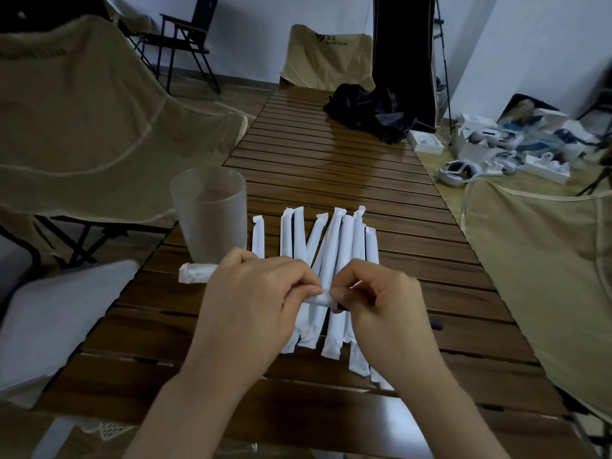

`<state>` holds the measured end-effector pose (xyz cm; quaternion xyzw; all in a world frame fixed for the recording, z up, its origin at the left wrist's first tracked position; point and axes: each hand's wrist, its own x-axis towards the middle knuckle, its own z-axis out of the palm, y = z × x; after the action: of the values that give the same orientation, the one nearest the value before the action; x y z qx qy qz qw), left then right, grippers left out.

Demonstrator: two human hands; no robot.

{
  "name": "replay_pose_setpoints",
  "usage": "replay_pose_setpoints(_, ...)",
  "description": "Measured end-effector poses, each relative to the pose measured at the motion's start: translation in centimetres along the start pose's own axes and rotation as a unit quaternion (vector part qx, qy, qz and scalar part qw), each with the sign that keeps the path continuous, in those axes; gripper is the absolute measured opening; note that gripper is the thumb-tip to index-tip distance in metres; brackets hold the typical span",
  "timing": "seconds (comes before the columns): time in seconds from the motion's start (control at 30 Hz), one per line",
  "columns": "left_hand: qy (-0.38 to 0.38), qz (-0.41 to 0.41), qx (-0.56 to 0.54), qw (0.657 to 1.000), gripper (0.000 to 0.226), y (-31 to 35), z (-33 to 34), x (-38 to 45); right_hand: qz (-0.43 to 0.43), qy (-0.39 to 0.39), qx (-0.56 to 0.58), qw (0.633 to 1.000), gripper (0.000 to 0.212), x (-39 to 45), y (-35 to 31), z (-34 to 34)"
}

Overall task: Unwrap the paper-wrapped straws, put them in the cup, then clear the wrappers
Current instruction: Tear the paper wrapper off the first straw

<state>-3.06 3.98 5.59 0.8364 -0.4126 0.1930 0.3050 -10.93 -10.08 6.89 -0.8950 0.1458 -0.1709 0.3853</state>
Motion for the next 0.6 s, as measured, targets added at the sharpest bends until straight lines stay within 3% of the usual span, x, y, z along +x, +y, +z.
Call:
replay_pose_setpoints(0.1, 0.008, 0.03, 0.019, 0.999, 0.026, 0.3, -0.1, 0.2, 0.062, -0.015, 0.056, 0.996, 0.025, 0.0, -0.2, -0.4)
replay_pose_setpoints(0.27, 0.025, 0.102, 0.054, 0.993, 0.002, 0.3, 0.0, 0.3, 0.122, -0.05, 0.151, 0.98, 0.018, 0.3, -0.3, -1.2)
replay_pose_setpoints(0.37, 0.017, 0.118, 0.039, 0.992, 0.009, 0.3, 0.0, 0.6, 0.128, -0.089, 0.175, 0.972, 0.017, 0.4, -0.2, -2.2)
replay_pose_setpoints(0.5, -0.055, 0.048, -0.024, 0.997, 0.028, 0.1, -0.2, 0.4, 0.109, -0.098, 0.093, 0.985, 0.018, 0.6, 0.0, -2.3)
replay_pose_setpoints(0.6, -0.14, -0.025, -0.039, 0.989, 0.045, -0.3, -0.7, 0.4, 0.03, -0.088, -0.033, 0.995, 0.031, 0.8, 0.1, -1.6)
